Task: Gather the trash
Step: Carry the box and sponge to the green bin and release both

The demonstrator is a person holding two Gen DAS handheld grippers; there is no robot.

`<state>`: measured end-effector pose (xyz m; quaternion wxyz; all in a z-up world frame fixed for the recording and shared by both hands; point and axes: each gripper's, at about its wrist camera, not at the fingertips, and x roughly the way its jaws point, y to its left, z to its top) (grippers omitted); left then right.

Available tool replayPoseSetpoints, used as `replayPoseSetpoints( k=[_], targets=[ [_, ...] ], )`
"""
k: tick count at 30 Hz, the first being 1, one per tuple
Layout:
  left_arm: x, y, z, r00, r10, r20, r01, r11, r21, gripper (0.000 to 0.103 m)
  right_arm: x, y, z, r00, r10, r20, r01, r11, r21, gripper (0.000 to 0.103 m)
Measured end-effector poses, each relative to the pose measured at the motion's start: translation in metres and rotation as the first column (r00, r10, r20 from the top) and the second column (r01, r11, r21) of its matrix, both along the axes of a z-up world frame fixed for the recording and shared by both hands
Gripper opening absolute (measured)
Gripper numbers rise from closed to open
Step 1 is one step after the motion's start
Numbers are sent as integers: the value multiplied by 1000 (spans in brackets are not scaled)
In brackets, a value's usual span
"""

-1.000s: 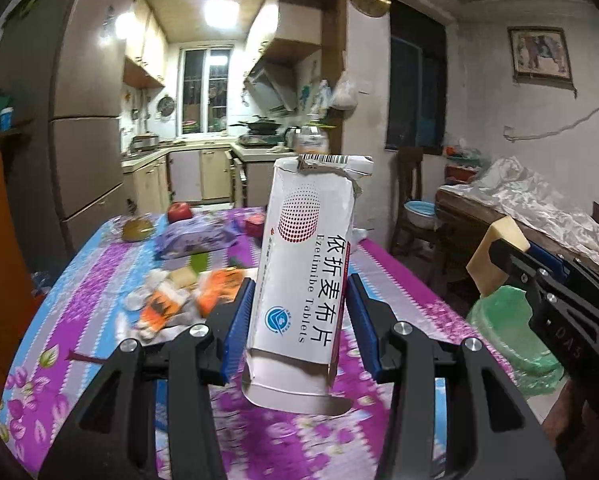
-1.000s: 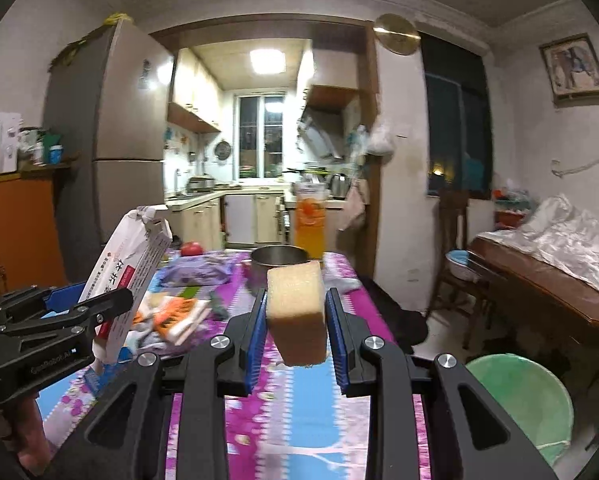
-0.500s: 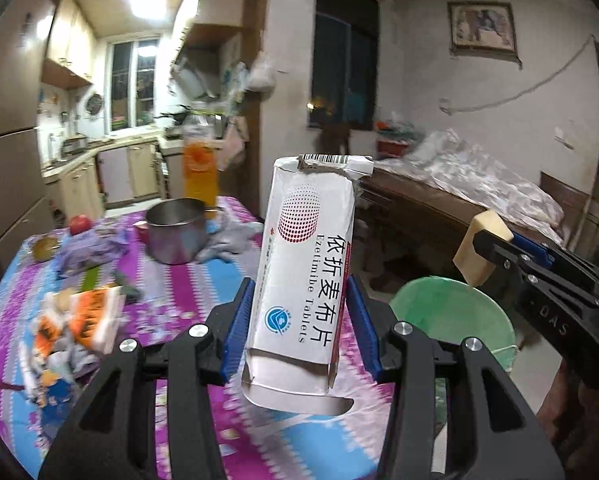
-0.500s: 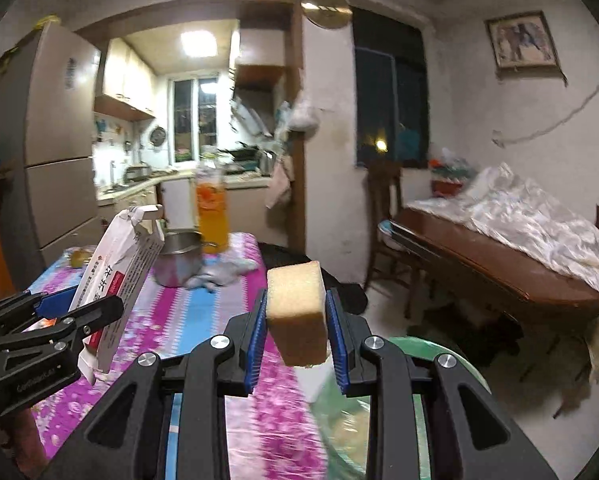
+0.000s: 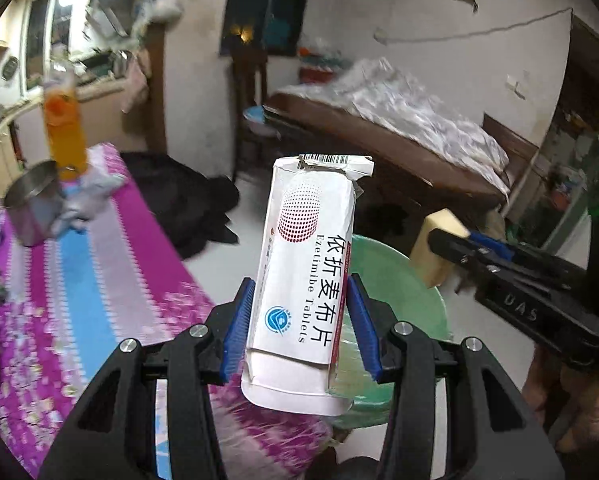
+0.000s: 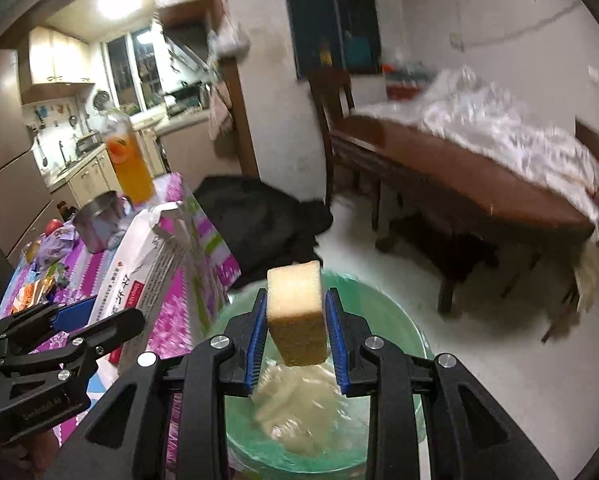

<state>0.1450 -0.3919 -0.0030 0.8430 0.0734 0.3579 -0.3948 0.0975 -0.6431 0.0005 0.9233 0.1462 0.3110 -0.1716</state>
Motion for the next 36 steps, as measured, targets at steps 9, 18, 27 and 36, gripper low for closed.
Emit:
replayPoseSetpoints(
  k=[9,18,27,36],
  targets=[
    [16,-55,-33,992,-17,-122,28,996,86,45,10,-28,-62,991,-21,-135,31,997,69,28],
    [23,-78,-63,984,-2,-179,29,988,151,45,7,-28,-85,984,-29,-174,45,995,88,28],
    [27,-85,-72,982,1,-188,34,983,179,47,10,-25,-97,984,-19,-176,38,994,102,31],
    [29,-81,-73,984,16,-178,19,981,194,52,5,-22,-89,989,-33,-144,48,993,103,51]
  ],
)
